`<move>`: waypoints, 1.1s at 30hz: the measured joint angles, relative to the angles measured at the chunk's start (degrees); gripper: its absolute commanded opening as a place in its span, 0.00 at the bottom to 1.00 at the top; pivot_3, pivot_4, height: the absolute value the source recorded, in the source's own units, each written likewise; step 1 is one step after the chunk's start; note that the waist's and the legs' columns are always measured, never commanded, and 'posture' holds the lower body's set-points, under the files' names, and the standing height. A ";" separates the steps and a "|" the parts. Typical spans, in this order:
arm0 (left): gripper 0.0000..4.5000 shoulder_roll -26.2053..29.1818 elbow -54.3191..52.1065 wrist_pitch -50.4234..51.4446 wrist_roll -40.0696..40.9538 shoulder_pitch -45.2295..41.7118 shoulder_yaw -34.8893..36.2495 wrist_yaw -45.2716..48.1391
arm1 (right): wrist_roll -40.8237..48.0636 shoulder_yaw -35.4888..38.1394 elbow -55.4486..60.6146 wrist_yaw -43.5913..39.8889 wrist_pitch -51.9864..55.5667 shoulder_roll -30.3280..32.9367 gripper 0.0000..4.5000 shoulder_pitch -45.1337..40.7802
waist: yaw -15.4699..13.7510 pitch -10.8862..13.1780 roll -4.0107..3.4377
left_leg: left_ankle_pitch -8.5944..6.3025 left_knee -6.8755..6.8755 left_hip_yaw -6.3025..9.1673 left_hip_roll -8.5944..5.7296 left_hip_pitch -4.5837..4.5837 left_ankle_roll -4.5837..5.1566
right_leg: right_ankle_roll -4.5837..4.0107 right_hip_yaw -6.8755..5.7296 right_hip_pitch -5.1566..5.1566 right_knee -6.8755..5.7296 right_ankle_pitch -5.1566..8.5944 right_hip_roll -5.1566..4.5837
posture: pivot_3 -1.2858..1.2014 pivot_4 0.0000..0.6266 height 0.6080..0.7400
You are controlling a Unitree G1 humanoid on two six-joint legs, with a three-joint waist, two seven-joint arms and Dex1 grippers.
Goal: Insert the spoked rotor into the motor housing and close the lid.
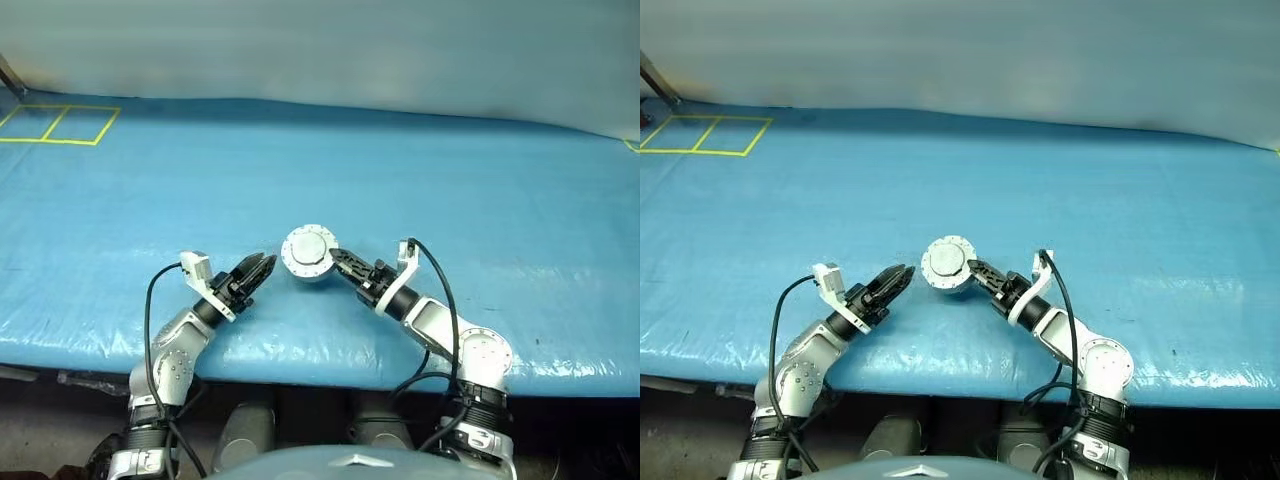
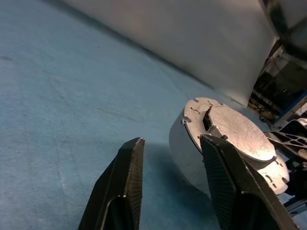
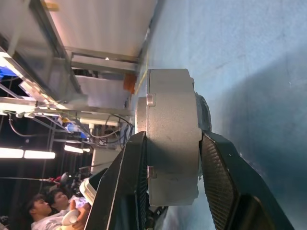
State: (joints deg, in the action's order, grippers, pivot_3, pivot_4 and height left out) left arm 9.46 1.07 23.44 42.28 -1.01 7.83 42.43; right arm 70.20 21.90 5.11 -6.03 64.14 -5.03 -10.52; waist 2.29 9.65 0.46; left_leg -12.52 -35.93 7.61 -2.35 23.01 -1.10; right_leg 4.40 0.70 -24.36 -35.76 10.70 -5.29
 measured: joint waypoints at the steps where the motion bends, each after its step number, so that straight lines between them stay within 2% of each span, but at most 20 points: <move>1: 0.78 -0.44 -0.34 1.07 1.31 0.21 0.28 -0.12 | 0.85 0.05 0.06 0.38 -0.50 -0.06 0.28 -0.29 | 0.00 0.00 0.00 | 0.00 -0.01 0.00 0.00 0.00 0.00 | 0.00 0.00 0.01 0.00 0.00 0.00 | 0.52 0.24 1.00; 4: 0.99 -1.71 -1.61 4.66 5.47 0.49 1.24 -1.22 | 3.90 -0.07 0.14 1.80 -2.38 -0.30 0.28 -1.48 | -0.03 0.01 0.01 | 0.00 -0.01 0.00 0.00 0.00 0.00 | -0.01 -0.01 0.01 0.00 0.00 0.01 | 0.52 0.24 1.00; 10: 1.00 -4.93 -3.82 14.19 17.60 0.33 3.29 -3.97 | 9.69 -1.90 1.45 4.11 -4.23 -0.32 0.28 -2.36 | -0.01 0.03 0.00 | 0.00 -0.01 0.00 0.00 0.00 0.01 | -0.01 0.00 0.00 0.00 0.00 0.02 | 0.52 0.24 1.00; 15: 1.00 -7.31 -3.87 18.44 23.81 -1.28 3.71 -6.06 | 12.18 -5.61 2.69 4.76 -4.25 0.18 0.28 -2.26 | -0.04 0.03 0.00 | 0.00 -0.04 -0.01 0.00 0.00 0.01 | -0.02 0.01 0.04 0.00 0.01 0.03 | 0.52 0.24 1.00; 26: 1.00 -10.73 -3.82 17.88 25.42 -3.97 3.88 -7.42 | 12.53 -10.75 4.67 4.79 -4.65 2.38 0.28 0.30 | -0.14 0.04 0.01 | 0.00 -0.05 -0.02 -0.01 0.00 0.01 | -0.04 0.03 0.04 0.02 0.01 0.03 | 0.52 0.24 1.00; 31: 0.64 -11.58 -3.34 16.30 25.11 -3.91 4.10 -7.37 | 13.38 -11.78 5.29 4.52 -5.81 2.70 0.28 0.30 | -0.14 0.04 0.02 | 0.00 -0.05 -0.03 -0.01 0.00 0.01 | -0.04 0.03 0.04 0.02 0.01 0.03 | 0.52 0.24 1.00; 32: 0.59 -11.64 -3.34 16.22 25.26 -3.91 4.10 -7.27 | 13.40 -11.88 5.29 4.47 -6.12 2.85 0.28 0.31 | -0.17 0.04 0.02 | 0.00 -0.05 -0.02 -0.01 0.02 0.01 | -0.04 0.03 0.04 0.03 0.01 0.02 | 0.52 0.24 1.00; 33: 0.58 -11.77 -3.34 16.12 25.32 -3.84 4.17 -7.24 | 13.40 -12.03 5.34 4.38 -6.28 2.92 0.28 0.31 | -0.19 0.04 0.02 | 0.00 -0.05 -0.03 -0.02 0.02 0.01 | -0.04 0.03 0.04 0.05 0.01 0.02 | 0.52 0.24 1.00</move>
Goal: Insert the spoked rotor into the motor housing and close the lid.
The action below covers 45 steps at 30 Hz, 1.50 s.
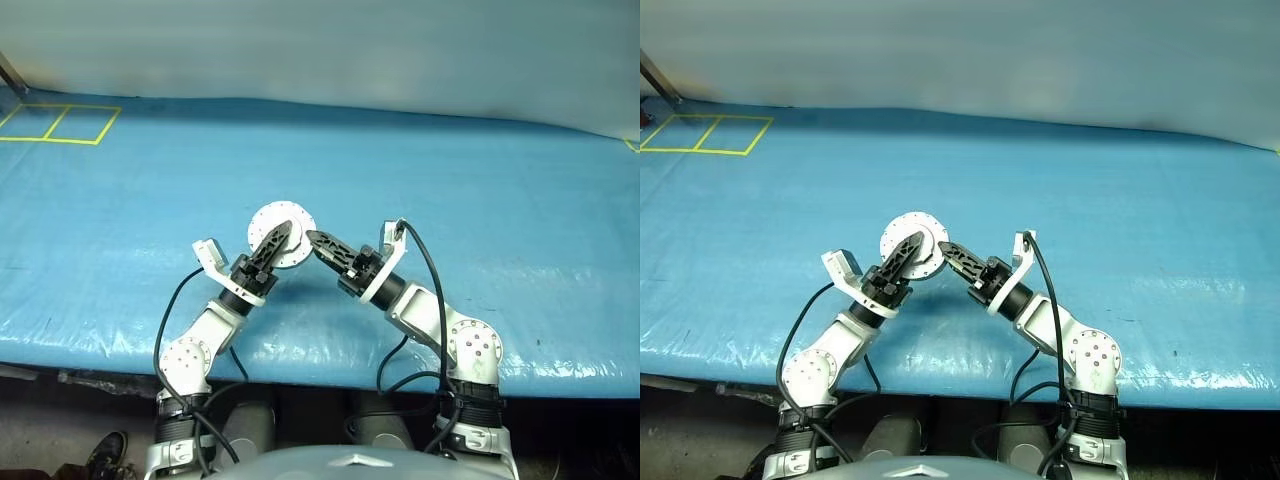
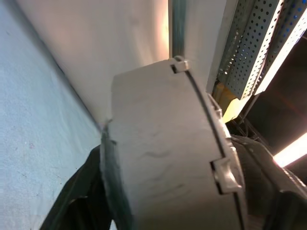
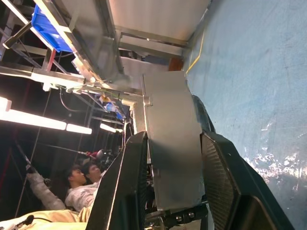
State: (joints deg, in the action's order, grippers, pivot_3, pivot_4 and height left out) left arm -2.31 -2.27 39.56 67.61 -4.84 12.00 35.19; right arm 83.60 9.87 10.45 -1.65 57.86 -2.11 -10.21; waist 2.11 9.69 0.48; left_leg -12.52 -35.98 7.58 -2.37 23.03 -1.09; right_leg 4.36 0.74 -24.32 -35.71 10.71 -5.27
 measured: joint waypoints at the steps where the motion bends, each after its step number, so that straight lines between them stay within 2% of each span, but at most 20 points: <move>1: 0.58 -0.07 0.00 -0.05 0.01 0.08 0.00 0.00 | 0.00 -0.23 0.00 -0.02 -0.11 0.14 0.28 0.00 | -0.01 0.00 0.00 | 0.00 0.00 0.01 0.00 0.00 0.00 | 0.00 0.00 0.00 0.01 0.00 0.00 | 0.52 0.24 1.00; 7: 0.57 -0.03 0.04 0.06 0.12 0.45 0.00 -0.32 | -1.78 -1.71 0.00 -1.92 -1.47 1.43 0.28 0.01 | 0.00 0.00 0.01 | 0.00 0.00 0.00 0.00 0.00 0.00 | 0.00 -0.01 0.00 0.00 0.00 0.01 | 0.52 0.24 1.00; 9: 0.57 0.04 0.06 0.04 0.02 0.41 -0.02 -0.79 | -2.94 -2.15 0.00 -2.67 -2.36 1.66 0.45 0.01 | 0.00 0.00 0.01 | 0.00 0.00 0.01 0.00 0.00 0.00 | 0.00 0.00 0.00 0.00 0.00 0.01 | 0.52 0.24 1.00; 13: 0.57 -0.02 0.44 -0.30 -1.46 0.43 0.06 -3.04 | -5.57 -2.68 -0.02 -3.07 -4.12 1.60 0.71 0.01 | 0.01 0.00 0.01 | 0.00 0.00 0.00 0.00 0.00 0.00 | 0.00 0.00 0.00 0.00 0.00 0.01 | 0.52 0.24 1.00; 21: 0.57 -1.51 6.09 -7.30 -6.32 -0.57 4.06 -10.62 | -14.10 -1.97 0.13 -3.21 -12.00 1.27 0.71 -0.38 | -0.09 0.02 0.03 | 0.00 -0.01 0.01 0.01 0.00 0.00 | 0.01 0.00 -0.01 -0.01 -0.01 0.02 | 0.52 0.24 1.00; 28: 0.57 -3.45 16.21 -22.81 -11.50 -12.40 13.58 -24.08 | -16.00 -2.43 1.29 -3.70 -12.34 2.31 0.71 0.22 | -0.75 0.11 0.23 | 0.01 -0.06 0.01 -0.03 0.00 -0.01 | 0.12 0.00 0.05 0.05 -0.09 0.01 | 0.52 0.24 1.00; 33: 0.57 -3.03 22.47 -30.37 -14.21 -18.83 18.05 -29.10 | -16.59 -2.77 2.07 -3.93 -12.35 2.92 0.71 0.68 | -0.76 0.16 0.32 | 0.00 -0.06 0.01 -0.04 0.03 -0.01 | 0.40 0.01 0.08 0.14 -0.26 0.01 | 0.52 0.24 1.00; 37: 0.57 -1.57 24.75 -33.93 -16.39 -20.62 19.83 -31.27 | -17.15 -2.66 2.62 -3.96 -12.47 3.52 0.71 1.17 | -0.46 0.16 0.32 | 0.00 -0.06 0.00 -0.03 0.02 -0.01 | 0.42 0.01 0.09 0.13 -0.27 0.03 | 0.52 0.24 1.00; 43: 0.97 -1.05 25.06 -36.05 -19.98 -21.05 19.30 -32.36 | -17.35 -2.76 3.13 -3.98 -12.41 3.65 0.72 1.29 | -0.35 0.16 0.32 | 0.00 -0.06 0.01 -0.01 -0.46 0.00 | 0.33 0.01 0.51 0.13 -0.21 0.04 | 0.52 0.24 1.00; 45: 0.99 -1.03 24.51 -37.53 -21.80 -20.88 18.96 -33.37 | -17.43 -2.79 3.12 -3.98 -12.33 3.66 0.72 1.25 | -0.10 0.14 0.32 | 0.00 -0.06 0.01 -0.01 -0.51 0.00 | 0.17 0.01 0.57 0.13 -0.12 0.04 | 0.52 0.24 1.00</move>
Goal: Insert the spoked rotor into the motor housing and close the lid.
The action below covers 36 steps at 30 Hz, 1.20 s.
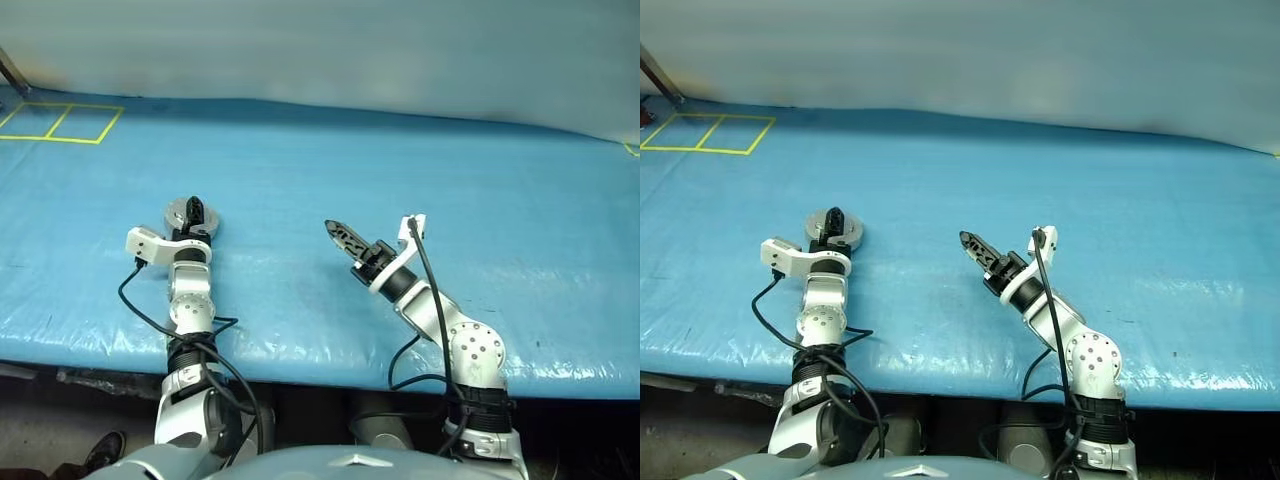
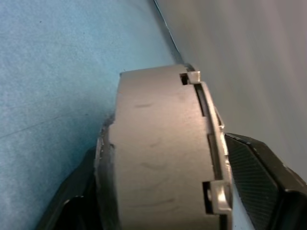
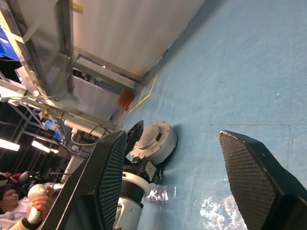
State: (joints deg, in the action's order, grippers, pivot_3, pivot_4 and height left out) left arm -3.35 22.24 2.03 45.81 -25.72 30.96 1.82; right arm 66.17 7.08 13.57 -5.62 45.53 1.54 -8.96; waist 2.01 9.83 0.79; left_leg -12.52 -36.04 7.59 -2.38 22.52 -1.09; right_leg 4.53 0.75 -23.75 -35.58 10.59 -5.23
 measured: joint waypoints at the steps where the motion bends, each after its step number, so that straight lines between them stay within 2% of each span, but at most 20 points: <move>1: 0.99 0.11 -0.27 -0.54 -0.76 0.39 -0.02 -0.58 | -0.09 0.04 -0.01 0.00 0.01 0.03 0.72 -0.01 | 0.15 0.00 0.00 | 0.00 -0.01 0.00 0.00 -0.02 0.00 | 0.00 0.00 0.01 0.00 0.00 0.00 | 0.52 0.24 1.00; 5: 0.99 0.02 -4.08 -2.93 -2.99 4.05 -0.06 -1.66 | -0.64 -0.09 -0.93 -0.05 0.21 0.33 0.72 -0.94 | 0.52 -0.01 0.00 | 0.00 0.01 0.00 0.02 0.01 0.00 | 0.00 0.01 -0.03 0.00 -0.01 0.01 | 0.52 0.24 1.00; 12: 0.99 1.61 -12.85 -8.85 -7.68 9.02 0.47 -3.11 | -3.71 -1.77 -2.40 -1.20 0.98 1.18 0.72 -1.50 | -0.60 0.00 0.02 | 0.01 -0.01 0.08 -0.01 0.08 -0.01 | -0.01 0.00 -0.02 0.01 -0.01 0.03 | 0.52 0.24 1.00; 15: 0.99 2.41 -16.08 -10.34 -9.70 9.42 -1.22 -1.19 | -10.13 -4.52 -1.73 -3.96 -2.39 3.03 0.72 -1.36 | -1.00 -0.02 0.04 | 0.01 -0.08 0.08 -0.04 0.09 -0.01 | 0.03 0.00 0.05 0.11 -0.03 0.02 | 0.52 0.24 1.00; 18: 0.99 4.95 -19.05 -10.23 -12.21 10.79 -6.65 4.84 | -20.33 -8.08 -0.17 -7.74 -9.94 7.03 0.72 -0.59 | -1.04 -0.02 0.04 | 0.01 -0.05 0.07 -0.05 0.13 -0.02 | 0.12 0.00 0.09 0.32 -0.08 0.03 | 0.52 0.24 1.00; 22: 0.99 12.56 -22.97 -7.24 -19.05 12.88 -20.64 17.54 | -33.32 -10.84 0.08 -11.22 -20.09 12.12 0.72 0.37 | -0.80 -0.04 0.00 | 0.00 0.08 0.04 -0.05 0.13 -0.01 | 0.15 0.03 0.10 0.47 -0.13 0.04 | 0.52 0.24 1.00; 25: 0.99 17.97 -23.30 -5.84 -26.09 13.93 -30.78 25.52 | -36.83 -11.00 0.09 -14.77 -22.10 15.76 0.72 1.28 | -0.41 -0.06 -0.04 | -0.01 0.15 0.02 -0.02 0.11 0.01 | 0.13 0.05 0.07 0.49 -0.11 0.06 | 0.52 0.24 1.00; 30: 0.99 22.64 -22.76 -3.44 -30.30 14.60 -39.49 35.32 | -39.96 -11.23 0.06 -18.76 -22.26 20.31 0.72 2.60 | -0.07 -0.04 -0.08 | -0.02 0.15 0.01 0.02 0.09 0.03 | 0.09 0.04 0.07 0.47 -0.09 0.07 | 0.52 0.24 1.00; 32: 1.00 24.36 -21.68 -2.46 -31.91 14.83 -41.55 38.35 | -42.24 -11.44 0.03 -20.15 -21.66 23.62 0.80 3.25 | -0.20 -0.03 -0.10 | -0.02 0.13 0.00 0.01 0.10 0.04 | 0.09 0.05 0.08 0.48 -0.09 0.04 | 0.52 0.24 1.00; 35: 1.00 25.01 -20.41 -1.23 -32.24 15.06 -42.67 41.00 | -45.31 -11.91 -0.04 -21.15 -21.16 26.11 1.00 3.90 | -0.37 -0.03 -0.09 | -0.03 0.13 0.00 0.02 0.12 0.05 | 0.09 0.04 0.06 0.49 -0.09 0.04 | 0.52 0.24 1.00; 36: 1.00 25.04 -20.41 -1.01 -32.22 15.05 -42.82 41.69 | -45.72 -11.93 -0.05 -21.18 -21.17 26.02 1.00 3.90 | -0.37 -0.03 -0.09 | -0.03 0.14 0.01 0.03 0.11 0.05 | 0.09 0.04 0.05 0.48 -0.09 0.04 | 0.52 0.24 1.00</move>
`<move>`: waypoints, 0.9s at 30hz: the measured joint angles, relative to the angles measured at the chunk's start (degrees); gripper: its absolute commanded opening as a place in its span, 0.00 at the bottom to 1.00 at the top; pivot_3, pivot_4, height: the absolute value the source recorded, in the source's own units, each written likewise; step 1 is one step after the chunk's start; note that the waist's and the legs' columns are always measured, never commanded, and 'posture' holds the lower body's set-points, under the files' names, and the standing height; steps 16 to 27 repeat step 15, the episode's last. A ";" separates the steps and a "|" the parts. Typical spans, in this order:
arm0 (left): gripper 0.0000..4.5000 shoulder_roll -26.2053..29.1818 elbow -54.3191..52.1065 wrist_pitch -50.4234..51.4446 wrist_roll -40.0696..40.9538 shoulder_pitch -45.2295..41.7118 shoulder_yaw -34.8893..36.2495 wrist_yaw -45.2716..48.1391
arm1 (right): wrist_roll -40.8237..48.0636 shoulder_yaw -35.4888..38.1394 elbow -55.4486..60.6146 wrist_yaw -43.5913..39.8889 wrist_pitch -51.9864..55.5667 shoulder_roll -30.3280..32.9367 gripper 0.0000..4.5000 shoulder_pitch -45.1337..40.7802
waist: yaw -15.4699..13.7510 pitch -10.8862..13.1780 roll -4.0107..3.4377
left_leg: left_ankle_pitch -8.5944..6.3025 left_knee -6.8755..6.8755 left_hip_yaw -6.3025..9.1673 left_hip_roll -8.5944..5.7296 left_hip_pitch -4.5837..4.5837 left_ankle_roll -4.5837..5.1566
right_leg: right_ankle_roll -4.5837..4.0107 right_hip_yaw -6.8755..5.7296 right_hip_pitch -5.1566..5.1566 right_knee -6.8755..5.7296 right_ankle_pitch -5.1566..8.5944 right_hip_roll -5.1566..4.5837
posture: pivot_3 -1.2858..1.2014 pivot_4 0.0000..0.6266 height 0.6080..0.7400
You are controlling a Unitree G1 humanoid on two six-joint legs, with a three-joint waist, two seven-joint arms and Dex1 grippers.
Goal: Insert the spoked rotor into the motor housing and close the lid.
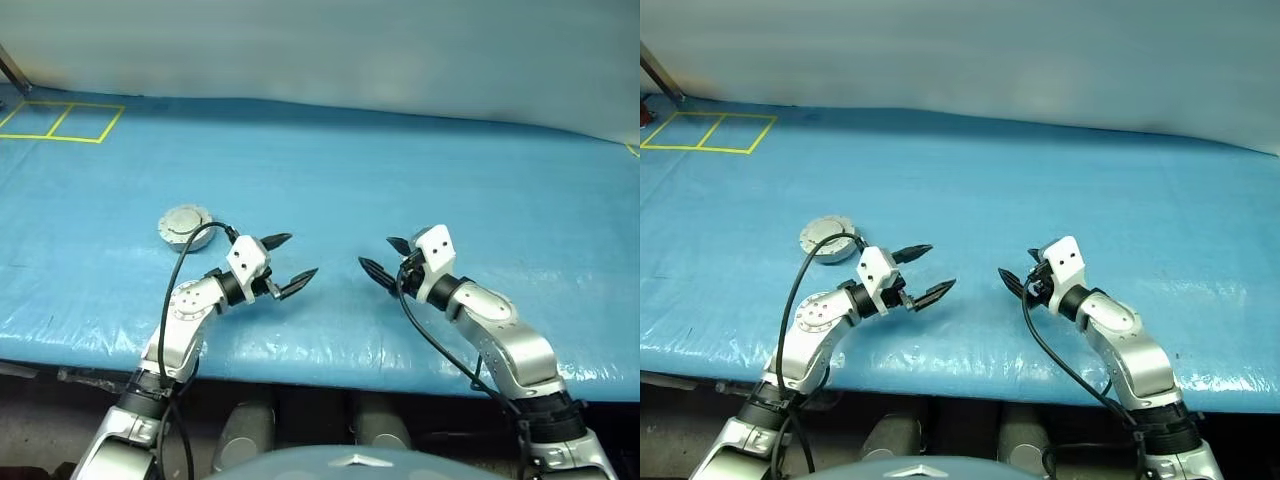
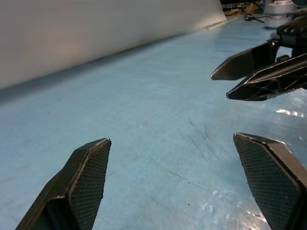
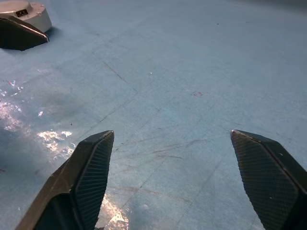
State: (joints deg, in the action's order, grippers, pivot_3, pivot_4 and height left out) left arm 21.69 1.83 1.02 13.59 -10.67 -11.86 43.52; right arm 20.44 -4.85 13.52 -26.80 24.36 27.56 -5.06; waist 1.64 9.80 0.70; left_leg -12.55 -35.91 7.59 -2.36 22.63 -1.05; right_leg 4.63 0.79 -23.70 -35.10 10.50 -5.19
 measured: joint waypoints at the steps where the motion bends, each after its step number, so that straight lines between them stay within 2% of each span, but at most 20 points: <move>1: 1.00 0.06 0.00 0.30 0.01 -0.01 -0.11 0.90 | -0.50 0.02 0.00 0.24 -0.07 -0.43 1.00 -0.01 | -0.02 0.00 0.00 | 0.00 0.00 0.00 0.00 0.00 0.00 | 0.00 0.00 0.01 0.00 0.00 0.00 | 0.52 0.24 1.00; 8: 1.00 0.46 0.38 1.21 -0.84 -0.01 -0.42 2.72 | -4.51 -0.02 -0.14 1.44 -0.56 -1.91 1.00 -0.29 | -0.49 0.00 0.00 | 0.00 -0.03 0.00 -0.03 0.00 0.00 | 0.03 0.00 0.03 0.01 -0.02 -0.04 | 0.52 0.24 1.00; 15: 1.00 -0.88 0.88 0.56 -3.54 -0.01 -0.16 0.60 | -6.86 -0.01 -0.92 2.27 -0.73 -3.90 1.00 -0.32 | -0.51 0.00 0.00 | 0.00 -0.04 0.00 -0.03 -0.01 0.00 | 0.05 0.00 0.03 0.00 -0.03 -0.04 | 0.52 0.24 1.00; 27: 1.00 -0.88 0.88 0.56 -3.54 -0.01 -0.16 0.60 | -6.86 -0.01 -0.92 2.27 -0.73 -3.90 1.00 -0.32 | -0.51 0.00 0.00 | 0.00 -0.04 0.00 -0.03 -0.01 0.00 | 0.05 0.00 0.03 0.00 -0.03 -0.04 | 0.52 0.24 1.00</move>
